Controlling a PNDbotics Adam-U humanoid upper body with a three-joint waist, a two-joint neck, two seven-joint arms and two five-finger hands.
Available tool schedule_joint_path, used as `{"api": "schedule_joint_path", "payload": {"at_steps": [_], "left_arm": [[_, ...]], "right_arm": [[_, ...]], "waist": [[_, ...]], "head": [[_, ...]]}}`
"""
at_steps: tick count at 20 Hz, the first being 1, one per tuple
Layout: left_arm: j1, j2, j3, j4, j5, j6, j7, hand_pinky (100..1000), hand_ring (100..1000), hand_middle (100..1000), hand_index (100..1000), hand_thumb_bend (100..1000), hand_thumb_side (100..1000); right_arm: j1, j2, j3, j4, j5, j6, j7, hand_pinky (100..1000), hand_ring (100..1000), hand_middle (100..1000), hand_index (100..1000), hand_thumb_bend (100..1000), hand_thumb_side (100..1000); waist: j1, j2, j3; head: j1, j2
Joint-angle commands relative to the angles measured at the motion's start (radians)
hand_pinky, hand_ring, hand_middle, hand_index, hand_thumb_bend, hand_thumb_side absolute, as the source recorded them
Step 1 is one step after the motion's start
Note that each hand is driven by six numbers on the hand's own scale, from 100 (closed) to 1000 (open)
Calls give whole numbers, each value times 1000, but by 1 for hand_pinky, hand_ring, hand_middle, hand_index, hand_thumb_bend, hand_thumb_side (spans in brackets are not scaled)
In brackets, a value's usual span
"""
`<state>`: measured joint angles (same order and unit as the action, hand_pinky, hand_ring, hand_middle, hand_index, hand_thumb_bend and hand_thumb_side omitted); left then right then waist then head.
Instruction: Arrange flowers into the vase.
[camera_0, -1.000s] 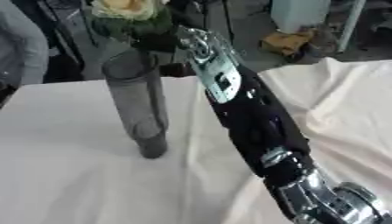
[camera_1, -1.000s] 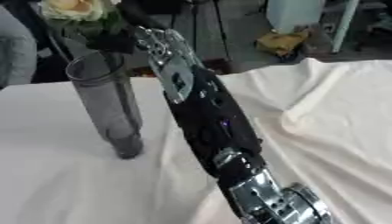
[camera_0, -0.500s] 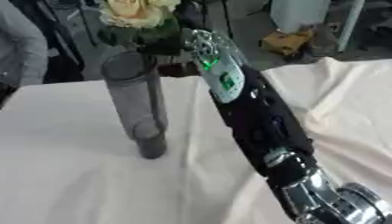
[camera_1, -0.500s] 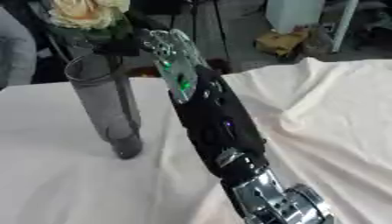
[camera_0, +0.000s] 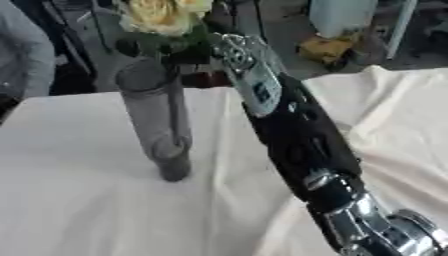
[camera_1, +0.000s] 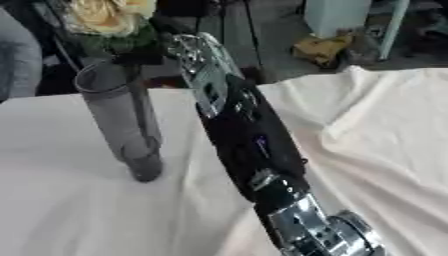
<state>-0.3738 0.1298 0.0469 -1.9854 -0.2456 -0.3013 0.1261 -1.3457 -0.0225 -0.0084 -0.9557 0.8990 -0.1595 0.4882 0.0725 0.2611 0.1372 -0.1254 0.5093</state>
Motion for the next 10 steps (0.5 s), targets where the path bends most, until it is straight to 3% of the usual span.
{"api": "schedule_joint_path", "payload": {"at_steps": [1,6,10], "left_arm": [[-8,5,5,-15,3,2,-1,738,875,867,978,100,1000],[-6,6,5,-15,3,3,-1,737,874,867,978,100,1000],[-5,5,4,-15,3,4,-1,736,873,866,978,100,1000]], "right_arm": [[-23,-13,-10,-9,14,0,34,783,932,852,987,843,1000],[-30,-17,-23,2,29,10,107,822,950,868,998,960,909],[-34,-21,-36,-8,35,24,163,827,952,871,1000,987,880]], "waist": [[2,-26,1],[2,-28,1],[2,-29,-1]], "head": [[3,-6],[3,-7],[4,-8]]}}
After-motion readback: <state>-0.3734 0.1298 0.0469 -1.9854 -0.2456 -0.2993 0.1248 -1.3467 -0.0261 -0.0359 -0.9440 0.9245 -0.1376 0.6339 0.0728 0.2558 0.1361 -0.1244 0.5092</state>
